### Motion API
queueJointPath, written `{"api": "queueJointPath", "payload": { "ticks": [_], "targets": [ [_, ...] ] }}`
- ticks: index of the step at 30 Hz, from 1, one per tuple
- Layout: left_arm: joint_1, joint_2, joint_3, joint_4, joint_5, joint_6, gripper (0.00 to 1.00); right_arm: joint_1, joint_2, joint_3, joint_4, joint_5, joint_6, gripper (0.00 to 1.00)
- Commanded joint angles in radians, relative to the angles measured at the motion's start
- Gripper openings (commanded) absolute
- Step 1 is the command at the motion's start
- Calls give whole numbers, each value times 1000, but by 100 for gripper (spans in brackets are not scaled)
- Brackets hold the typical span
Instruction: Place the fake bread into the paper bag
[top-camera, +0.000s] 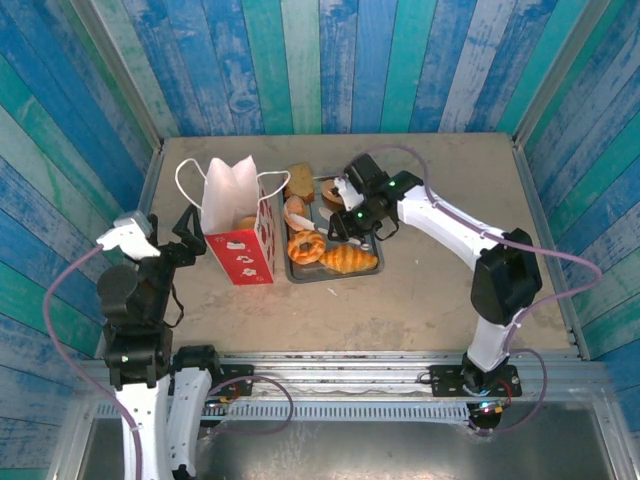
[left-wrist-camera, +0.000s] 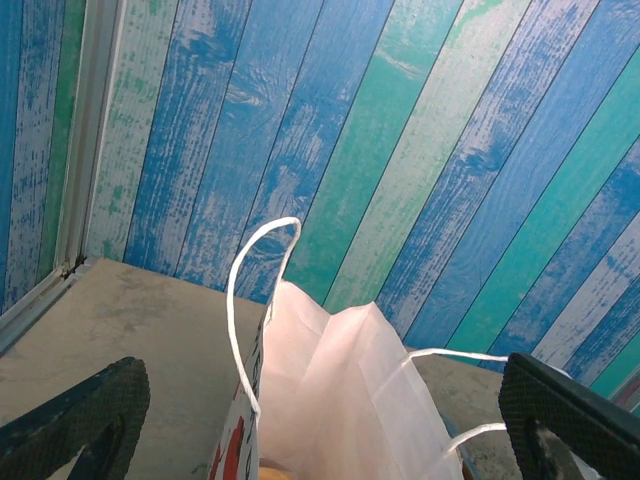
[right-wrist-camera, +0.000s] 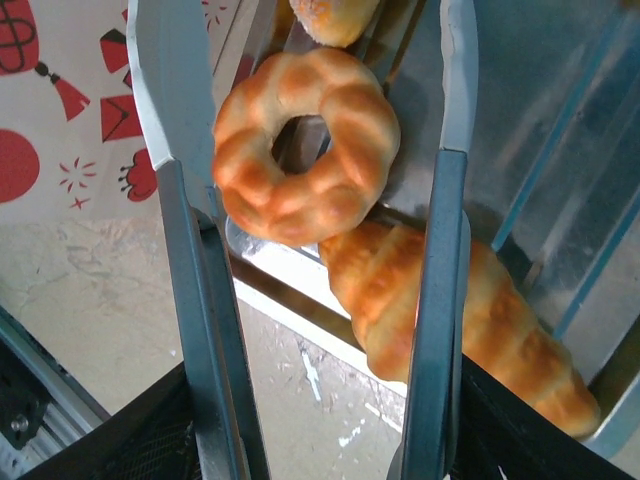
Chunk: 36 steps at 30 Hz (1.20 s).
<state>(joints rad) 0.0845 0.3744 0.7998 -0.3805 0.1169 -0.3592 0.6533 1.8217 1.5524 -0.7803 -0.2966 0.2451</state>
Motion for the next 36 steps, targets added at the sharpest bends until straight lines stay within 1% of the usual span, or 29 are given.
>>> {"api": "queueJointPath", "payload": {
  "ticks": [1,13,22,27,36],
  "targets": [
    [3,-14,-10,34,-16,33,94,5,45,57,9,-18,-13,60],
    [3,3,-4,50,-26,47,94,5,209,209,-9,-22,-34,60],
    [3,14,15,38,-42,54,94,6,277,261,-18,-31,-45,59],
    [3,14,22,31,-51,56,94,5,289,268,-23,-33,-50,55],
    [2,15,23,29,-56,54,94,5,270,261,-27,-18,-52,44]
  ]
}}
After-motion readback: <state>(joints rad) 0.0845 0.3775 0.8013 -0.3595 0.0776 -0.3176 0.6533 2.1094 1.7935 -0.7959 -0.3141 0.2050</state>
